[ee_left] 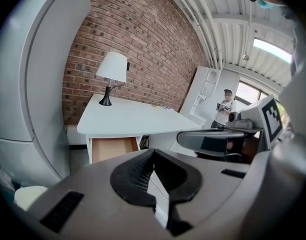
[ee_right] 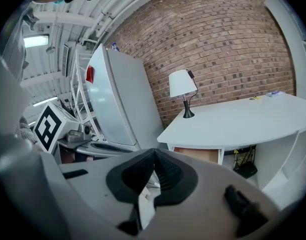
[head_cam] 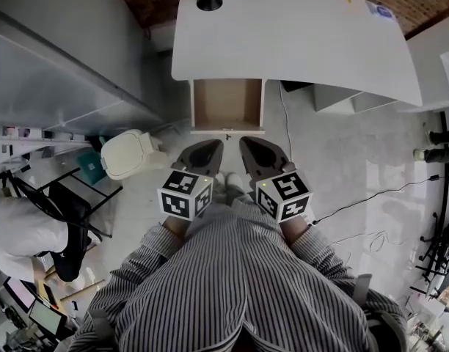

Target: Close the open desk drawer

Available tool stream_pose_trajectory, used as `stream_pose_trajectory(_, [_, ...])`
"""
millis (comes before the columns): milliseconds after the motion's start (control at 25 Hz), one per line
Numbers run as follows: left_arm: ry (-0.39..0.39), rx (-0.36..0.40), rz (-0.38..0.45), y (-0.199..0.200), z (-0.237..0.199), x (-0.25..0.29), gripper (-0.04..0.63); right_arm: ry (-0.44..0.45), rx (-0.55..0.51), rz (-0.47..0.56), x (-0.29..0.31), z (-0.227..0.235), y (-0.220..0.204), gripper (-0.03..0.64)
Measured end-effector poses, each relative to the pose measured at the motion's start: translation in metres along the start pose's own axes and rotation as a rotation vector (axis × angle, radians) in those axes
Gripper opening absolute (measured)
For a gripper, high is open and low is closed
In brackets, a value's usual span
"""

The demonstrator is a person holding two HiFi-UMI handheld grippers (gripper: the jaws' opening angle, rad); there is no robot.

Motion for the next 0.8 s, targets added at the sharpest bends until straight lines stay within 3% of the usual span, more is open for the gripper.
stream_pose_trajectory(800, [0.084,-0.054,-0.093,-0.07,-0.055,0.038,0.014,-0.055,0.054,-0.102,0.033,0.041,-0.073,0.017])
Point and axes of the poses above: the fingertips, and each gripper's own axes: x forward along the fingers, z to its right, y out of its top, the point moved 9 cm from there along -x, backward along the fingers, and after that the axes turned 14 degrees about z, right-handed, at the moved point
